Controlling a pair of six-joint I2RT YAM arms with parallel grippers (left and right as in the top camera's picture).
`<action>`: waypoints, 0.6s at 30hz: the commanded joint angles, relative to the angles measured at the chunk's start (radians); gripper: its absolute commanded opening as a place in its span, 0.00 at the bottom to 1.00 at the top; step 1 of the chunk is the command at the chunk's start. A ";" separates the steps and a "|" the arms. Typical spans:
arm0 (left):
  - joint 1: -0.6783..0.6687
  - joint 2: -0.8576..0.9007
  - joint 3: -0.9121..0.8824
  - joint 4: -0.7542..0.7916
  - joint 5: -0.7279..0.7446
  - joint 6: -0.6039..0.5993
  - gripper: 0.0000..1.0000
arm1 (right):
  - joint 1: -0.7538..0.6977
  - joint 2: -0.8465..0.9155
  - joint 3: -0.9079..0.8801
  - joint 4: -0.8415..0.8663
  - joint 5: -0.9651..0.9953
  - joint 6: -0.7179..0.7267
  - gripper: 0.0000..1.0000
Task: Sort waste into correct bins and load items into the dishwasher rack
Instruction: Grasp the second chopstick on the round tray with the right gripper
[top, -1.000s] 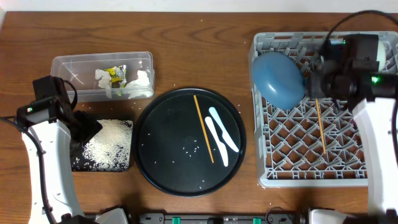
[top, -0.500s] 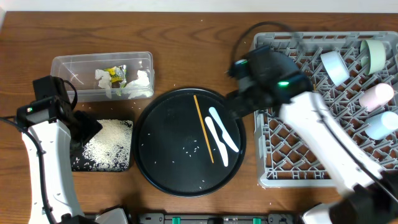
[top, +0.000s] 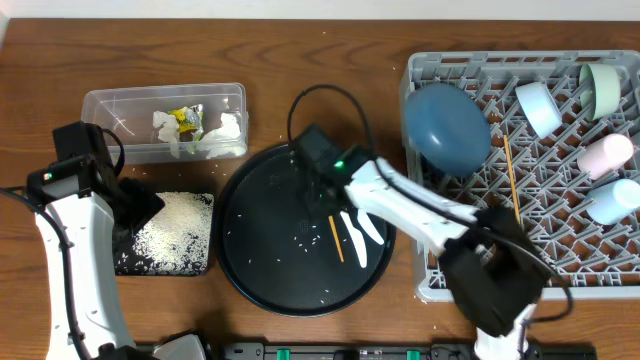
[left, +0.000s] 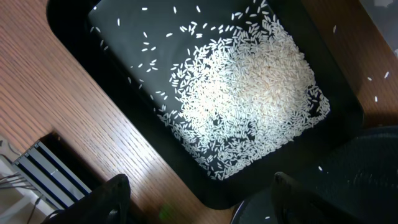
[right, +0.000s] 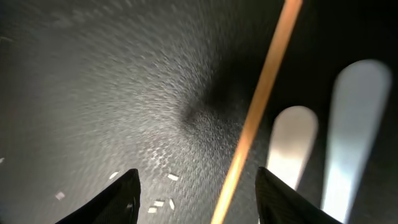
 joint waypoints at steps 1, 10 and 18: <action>0.006 0.004 -0.003 -0.003 -0.002 -0.005 0.73 | 0.015 0.050 -0.008 0.003 0.077 0.075 0.55; 0.006 0.004 -0.003 -0.002 -0.002 -0.005 0.73 | 0.016 0.091 -0.008 0.006 0.076 0.075 0.47; 0.006 0.004 -0.003 -0.002 -0.002 -0.005 0.73 | 0.033 0.091 -0.008 0.000 0.076 0.079 0.07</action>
